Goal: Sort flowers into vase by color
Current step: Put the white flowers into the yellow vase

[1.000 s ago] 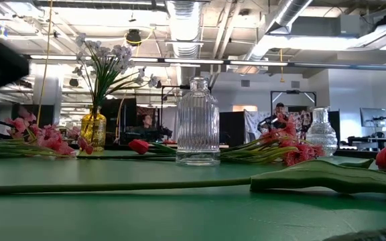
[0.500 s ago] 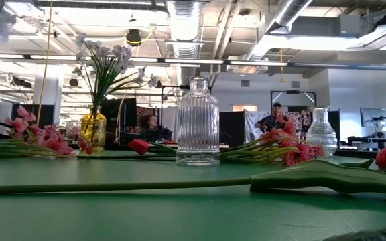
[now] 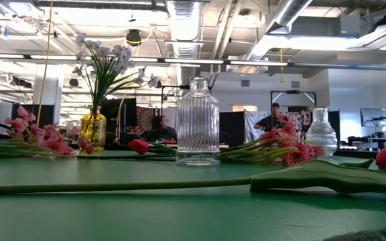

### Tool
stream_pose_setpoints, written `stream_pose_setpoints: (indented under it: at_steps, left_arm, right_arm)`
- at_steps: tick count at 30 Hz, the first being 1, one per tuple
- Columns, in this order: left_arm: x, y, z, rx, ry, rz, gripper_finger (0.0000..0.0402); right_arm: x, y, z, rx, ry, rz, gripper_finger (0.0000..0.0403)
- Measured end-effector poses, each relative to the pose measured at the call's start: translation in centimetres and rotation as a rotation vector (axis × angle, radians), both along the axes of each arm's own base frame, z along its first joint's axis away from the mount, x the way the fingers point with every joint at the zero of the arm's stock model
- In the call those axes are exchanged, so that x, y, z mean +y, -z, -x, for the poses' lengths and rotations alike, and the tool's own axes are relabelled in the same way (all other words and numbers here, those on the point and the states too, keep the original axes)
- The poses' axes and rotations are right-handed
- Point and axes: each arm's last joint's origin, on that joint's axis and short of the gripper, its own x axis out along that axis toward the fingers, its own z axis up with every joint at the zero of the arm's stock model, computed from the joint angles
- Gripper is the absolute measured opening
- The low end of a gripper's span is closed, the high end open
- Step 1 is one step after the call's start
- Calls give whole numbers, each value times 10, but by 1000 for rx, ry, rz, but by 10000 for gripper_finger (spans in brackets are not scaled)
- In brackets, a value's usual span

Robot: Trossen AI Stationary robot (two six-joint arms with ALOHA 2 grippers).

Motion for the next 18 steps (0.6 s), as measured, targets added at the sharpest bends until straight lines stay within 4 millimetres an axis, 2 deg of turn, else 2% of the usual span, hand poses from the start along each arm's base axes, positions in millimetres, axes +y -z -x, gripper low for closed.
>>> stream_pose_setpoints:
  at_steps: [5, 10, 14, 18]
  left_arm:
    - [22, -2, -6, 17, -176, 110, 0]
    - [44, -4, -14, -4, -300, 156, 0]
    - [64, -9, -20, -61, -407, 203, 0]
    - [80, -14, -24, -113, -479, 276, 0]
  right_arm:
    - [-12, -8, -2, -76, 146, 274, 276]
    - [-32, -5, -7, -40, 242, 560, 276]
    - [-59, 5, -12, 75, 252, 709, 276]
    - [-97, 15, -18, 192, 274, 851, 276]
